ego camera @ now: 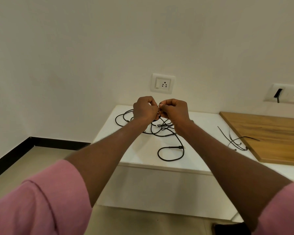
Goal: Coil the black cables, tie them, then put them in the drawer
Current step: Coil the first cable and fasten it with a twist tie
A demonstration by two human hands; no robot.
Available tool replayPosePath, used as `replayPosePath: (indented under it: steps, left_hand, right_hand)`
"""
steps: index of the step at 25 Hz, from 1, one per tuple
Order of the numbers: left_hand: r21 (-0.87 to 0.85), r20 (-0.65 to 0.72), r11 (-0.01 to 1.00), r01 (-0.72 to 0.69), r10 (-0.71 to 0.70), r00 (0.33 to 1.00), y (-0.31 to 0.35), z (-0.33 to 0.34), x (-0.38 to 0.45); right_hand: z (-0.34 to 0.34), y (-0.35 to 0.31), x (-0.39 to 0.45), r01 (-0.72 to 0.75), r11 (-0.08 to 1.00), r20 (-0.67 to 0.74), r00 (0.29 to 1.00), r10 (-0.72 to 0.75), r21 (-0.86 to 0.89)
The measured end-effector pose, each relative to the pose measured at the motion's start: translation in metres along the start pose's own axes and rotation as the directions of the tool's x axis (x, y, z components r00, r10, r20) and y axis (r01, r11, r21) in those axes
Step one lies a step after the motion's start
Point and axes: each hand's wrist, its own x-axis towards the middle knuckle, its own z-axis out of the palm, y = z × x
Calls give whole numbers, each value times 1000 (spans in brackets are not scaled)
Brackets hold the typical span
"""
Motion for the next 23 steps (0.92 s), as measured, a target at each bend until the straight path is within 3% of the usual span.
replayPosePath:
  steps: [5, 11, 23]
  left_hand:
    - [36, -16, 997, -65, 66, 998, 1, 1, -2]
    - [9, -38, 999, -41, 42, 998, 3, 3, -5]
    - [-7, -21, 997, -78, 78, 997, 1, 0, -6]
  right_hand:
    - [0, -3, -2, 26, 999, -9, 1000, -26, -33]
    - [1, -4, -2, 61, 998, -75, 995, -59, 28]
    - [5, -2, -2, 97, 993, -86, 991, -103, -66]
